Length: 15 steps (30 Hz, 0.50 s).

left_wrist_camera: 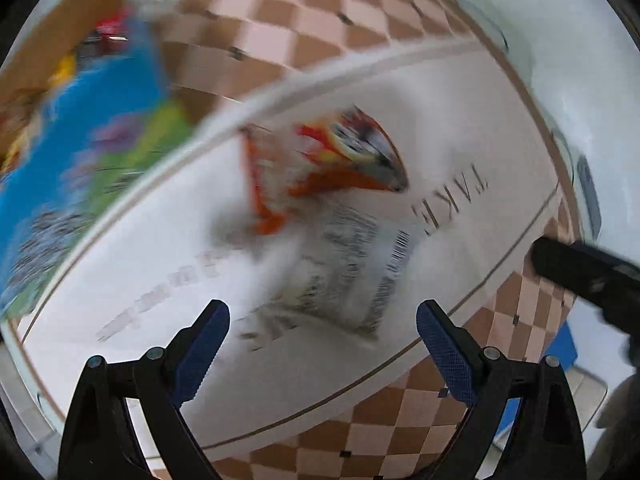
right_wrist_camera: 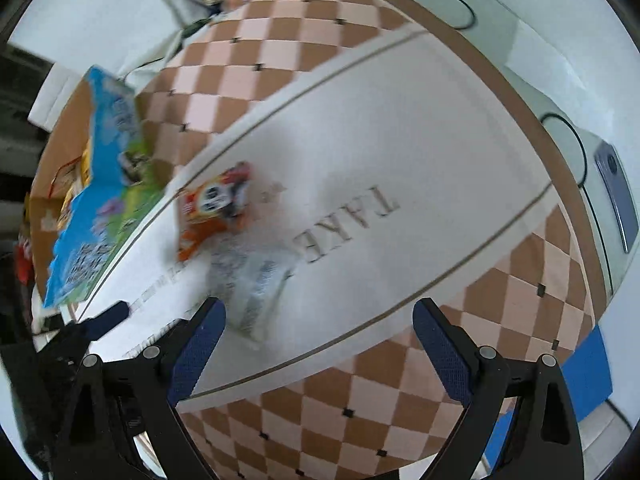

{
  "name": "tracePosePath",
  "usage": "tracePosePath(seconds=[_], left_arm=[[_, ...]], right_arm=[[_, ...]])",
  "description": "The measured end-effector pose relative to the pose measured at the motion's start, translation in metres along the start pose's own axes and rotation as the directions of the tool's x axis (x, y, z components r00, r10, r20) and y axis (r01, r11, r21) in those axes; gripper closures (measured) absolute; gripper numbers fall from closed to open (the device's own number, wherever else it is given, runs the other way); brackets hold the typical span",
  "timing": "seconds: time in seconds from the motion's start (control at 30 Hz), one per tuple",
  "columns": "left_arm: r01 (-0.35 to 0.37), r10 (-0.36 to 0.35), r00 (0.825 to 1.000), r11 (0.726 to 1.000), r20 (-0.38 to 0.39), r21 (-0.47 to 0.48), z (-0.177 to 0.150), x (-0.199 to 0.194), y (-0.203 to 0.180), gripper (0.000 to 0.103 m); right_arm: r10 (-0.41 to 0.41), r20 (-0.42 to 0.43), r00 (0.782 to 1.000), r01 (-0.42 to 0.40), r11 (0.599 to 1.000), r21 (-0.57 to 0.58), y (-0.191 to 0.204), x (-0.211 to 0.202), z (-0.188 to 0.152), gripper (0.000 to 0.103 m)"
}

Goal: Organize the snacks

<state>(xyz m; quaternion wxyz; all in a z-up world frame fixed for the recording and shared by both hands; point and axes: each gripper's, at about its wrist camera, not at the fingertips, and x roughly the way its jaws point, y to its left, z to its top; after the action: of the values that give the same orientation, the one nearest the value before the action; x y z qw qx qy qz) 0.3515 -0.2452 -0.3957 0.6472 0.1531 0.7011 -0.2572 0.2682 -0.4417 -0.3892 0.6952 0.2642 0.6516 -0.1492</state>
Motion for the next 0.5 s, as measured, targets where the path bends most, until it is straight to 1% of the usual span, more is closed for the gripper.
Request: tracePosePath(seconds=[0.13, 0.2, 0.23, 0.27, 0.3, 0.37, 0.43, 0.5], left_arm=[[-0.021, 0.027, 0.996, 0.997, -0.086, 0.069, 0.007, 0.039, -0.02, 0.007], [-0.048, 0.057, 0.995, 0.994, -0.085, 0.101, 0.007, 0.048, -0.028, 0.008], [-0.054, 0.061, 0.996, 0.993, -0.07, 0.105, 0.006, 0.05, -0.03, 0.015], [-0.069, 0.074, 0.996, 0.992, -0.045, 0.102, 0.004, 0.048, -0.031, 0.025], [-0.083, 0.085, 0.996, 0.992, -0.017, 0.093, 0.002, 0.044, -0.03, 0.032], [-0.064, 0.064, 0.998, 0.997, -0.02, 0.032, -0.005, 0.04, -0.02, 0.037], [-0.057, 0.056, 0.998, 0.998, -0.026, -0.039, -0.014, 0.037, -0.005, 0.037], [-0.046, 0.043, 0.999, 0.992, -0.029, -0.115, -0.025, 0.033, 0.012, 0.037]], right_arm=[[-0.026, -0.003, 1.0, 0.026, 1.0, 0.01, -0.015, 0.002, 0.009, 0.006], [-0.038, -0.001, 0.999, 0.038, 0.999, -0.004, -0.018, 0.0, 0.014, 0.006], [-0.043, -0.002, 0.999, 0.043, 0.999, -0.017, -0.018, -0.001, 0.017, 0.006], [-0.048, -0.003, 0.999, 0.048, 0.998, -0.032, -0.017, -0.001, 0.02, 0.006], [-0.053, -0.006, 0.999, 0.052, 0.997, -0.054, -0.015, -0.002, 0.023, 0.006], [-0.057, -0.015, 0.998, 0.055, 0.992, -0.115, -0.008, -0.003, 0.03, 0.006], [-0.074, -0.026, 0.997, 0.067, 0.976, -0.209, 0.009, -0.002, 0.039, 0.006], [-0.095, -0.034, 0.995, 0.08, 0.946, -0.315, 0.031, 0.0, 0.046, 0.006]])
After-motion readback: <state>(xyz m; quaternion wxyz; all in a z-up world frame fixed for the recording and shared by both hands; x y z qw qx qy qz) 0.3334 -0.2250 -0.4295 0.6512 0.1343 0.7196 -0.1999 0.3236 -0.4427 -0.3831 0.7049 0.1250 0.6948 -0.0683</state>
